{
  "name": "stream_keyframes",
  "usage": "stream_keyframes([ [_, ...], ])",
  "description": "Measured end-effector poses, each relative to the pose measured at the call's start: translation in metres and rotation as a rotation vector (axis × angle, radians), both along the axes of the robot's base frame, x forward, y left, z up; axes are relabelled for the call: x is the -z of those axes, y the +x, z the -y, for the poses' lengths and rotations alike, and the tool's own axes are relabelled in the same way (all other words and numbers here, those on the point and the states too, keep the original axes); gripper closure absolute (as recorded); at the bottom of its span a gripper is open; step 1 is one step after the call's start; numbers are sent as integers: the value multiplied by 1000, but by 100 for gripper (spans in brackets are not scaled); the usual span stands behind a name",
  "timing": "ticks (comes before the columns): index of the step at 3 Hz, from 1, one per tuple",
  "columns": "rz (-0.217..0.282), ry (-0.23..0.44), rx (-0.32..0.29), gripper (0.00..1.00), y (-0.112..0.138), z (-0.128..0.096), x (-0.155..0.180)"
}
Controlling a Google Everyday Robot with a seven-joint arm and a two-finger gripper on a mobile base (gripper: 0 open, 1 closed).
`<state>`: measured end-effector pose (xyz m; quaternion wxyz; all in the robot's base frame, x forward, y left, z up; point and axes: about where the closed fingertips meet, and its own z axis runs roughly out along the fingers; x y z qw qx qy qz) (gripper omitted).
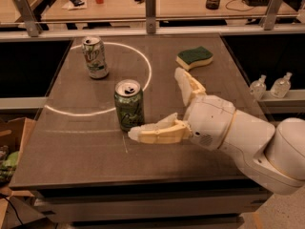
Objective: Move green can near sponge
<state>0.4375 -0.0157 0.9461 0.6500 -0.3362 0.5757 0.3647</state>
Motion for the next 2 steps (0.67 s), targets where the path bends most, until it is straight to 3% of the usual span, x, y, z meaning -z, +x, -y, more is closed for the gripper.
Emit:
stream_keyframes([
  [2, -34, -69, -14, 0, 20, -23, 30],
])
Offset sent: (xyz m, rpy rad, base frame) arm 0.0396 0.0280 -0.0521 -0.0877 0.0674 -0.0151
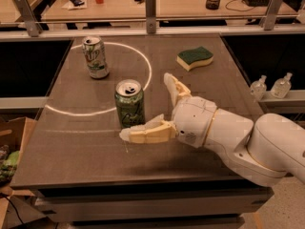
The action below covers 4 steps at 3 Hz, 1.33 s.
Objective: Move green can near sponge
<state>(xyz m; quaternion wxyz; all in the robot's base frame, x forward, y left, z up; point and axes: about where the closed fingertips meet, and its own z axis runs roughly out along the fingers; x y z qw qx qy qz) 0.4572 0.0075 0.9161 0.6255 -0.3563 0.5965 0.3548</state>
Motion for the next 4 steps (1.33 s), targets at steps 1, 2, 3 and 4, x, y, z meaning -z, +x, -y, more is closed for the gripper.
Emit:
stream_keyframes([
  [1, -9, 6, 24, 0, 16, -8, 8],
  [2, -14, 14, 33, 0, 31, -23, 15],
  [3, -23, 3, 27, 0, 42, -36, 26],
  [4, -26, -15, 23, 18, 49, -42, 35],
])
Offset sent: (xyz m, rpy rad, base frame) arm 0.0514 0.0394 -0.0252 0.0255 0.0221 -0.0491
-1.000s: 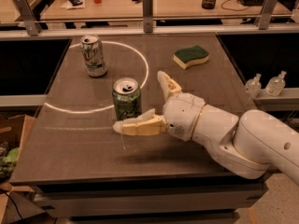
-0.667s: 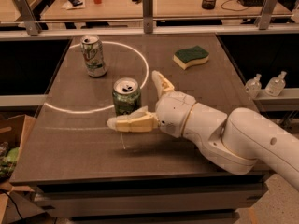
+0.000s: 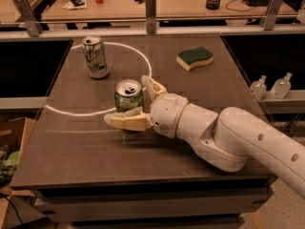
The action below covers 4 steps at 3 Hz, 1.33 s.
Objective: Move green can near sponge
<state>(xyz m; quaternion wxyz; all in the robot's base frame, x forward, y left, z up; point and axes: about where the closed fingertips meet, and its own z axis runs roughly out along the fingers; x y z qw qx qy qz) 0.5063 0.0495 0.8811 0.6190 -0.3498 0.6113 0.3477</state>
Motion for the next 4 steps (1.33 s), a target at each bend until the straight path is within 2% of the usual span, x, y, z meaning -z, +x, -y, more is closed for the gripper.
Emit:
stream_keyframes([
  [1, 16, -4, -6, 41, 4, 0, -1],
  [2, 34, -7, -5, 64, 5, 14, -13],
  [3, 25, 3, 53, 87, 0, 33, -16],
  [4, -6, -17, 200, 100, 0, 78, -8],
])
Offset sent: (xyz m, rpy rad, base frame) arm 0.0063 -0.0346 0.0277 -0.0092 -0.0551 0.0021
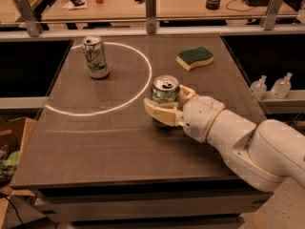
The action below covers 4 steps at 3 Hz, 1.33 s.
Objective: Move green can near sponge
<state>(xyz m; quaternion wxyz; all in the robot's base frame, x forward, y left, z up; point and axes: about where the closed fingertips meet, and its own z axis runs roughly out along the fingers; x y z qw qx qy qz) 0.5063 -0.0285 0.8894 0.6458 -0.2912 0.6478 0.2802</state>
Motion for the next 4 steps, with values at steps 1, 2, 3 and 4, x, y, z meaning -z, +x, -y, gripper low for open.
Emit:
stream_keyframes([
  [1, -20, -41, 157, 100, 5, 45, 10],
  [2, 6, -74, 320, 100, 13, 98, 6],
  [3, 44, -86, 479, 100, 17, 148, -5],
  [4, 44, -86, 478, 100, 17, 147, -4],
])
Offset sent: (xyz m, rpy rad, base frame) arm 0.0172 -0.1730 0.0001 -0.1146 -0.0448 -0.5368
